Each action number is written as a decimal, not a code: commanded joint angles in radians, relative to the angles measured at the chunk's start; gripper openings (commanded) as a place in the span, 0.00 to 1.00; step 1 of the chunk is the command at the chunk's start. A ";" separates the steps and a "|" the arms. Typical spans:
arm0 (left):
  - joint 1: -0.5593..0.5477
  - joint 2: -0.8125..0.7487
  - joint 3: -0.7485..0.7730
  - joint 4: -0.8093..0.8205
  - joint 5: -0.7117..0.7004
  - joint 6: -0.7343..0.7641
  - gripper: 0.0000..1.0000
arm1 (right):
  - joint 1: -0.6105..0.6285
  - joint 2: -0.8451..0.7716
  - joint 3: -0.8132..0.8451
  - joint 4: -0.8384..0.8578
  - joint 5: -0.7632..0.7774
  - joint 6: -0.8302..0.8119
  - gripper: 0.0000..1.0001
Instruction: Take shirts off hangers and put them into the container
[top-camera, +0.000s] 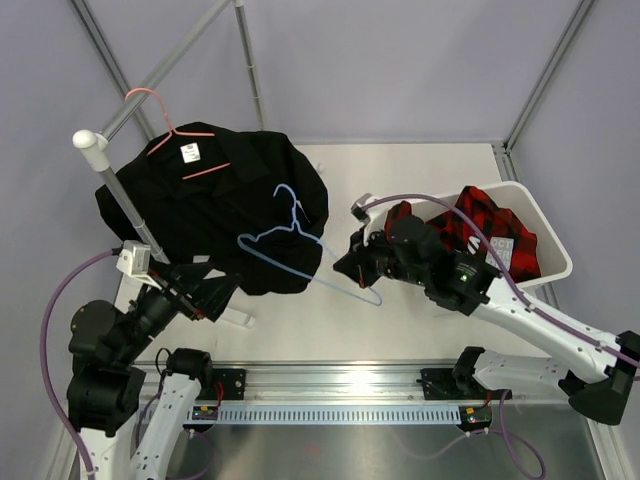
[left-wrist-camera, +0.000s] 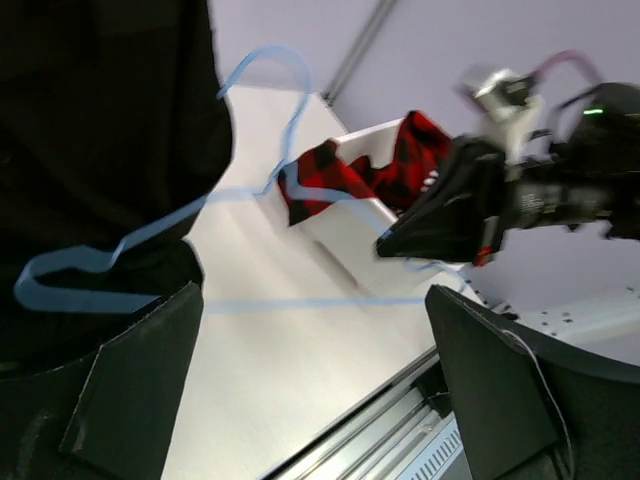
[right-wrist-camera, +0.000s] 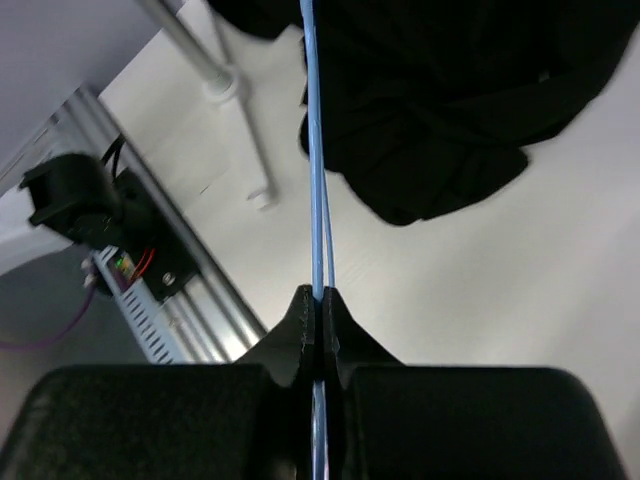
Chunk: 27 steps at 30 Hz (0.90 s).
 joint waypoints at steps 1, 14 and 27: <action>0.000 0.012 -0.049 -0.086 -0.121 0.011 0.98 | 0.002 -0.061 0.089 0.009 0.263 -0.032 0.00; 0.000 -0.036 -0.201 -0.094 -0.110 0.016 0.81 | 0.003 0.314 0.649 0.029 -0.021 -0.134 0.00; 0.002 -0.008 -0.198 -0.086 -0.084 0.022 0.79 | 0.065 0.602 1.001 -0.020 -0.135 -0.133 0.00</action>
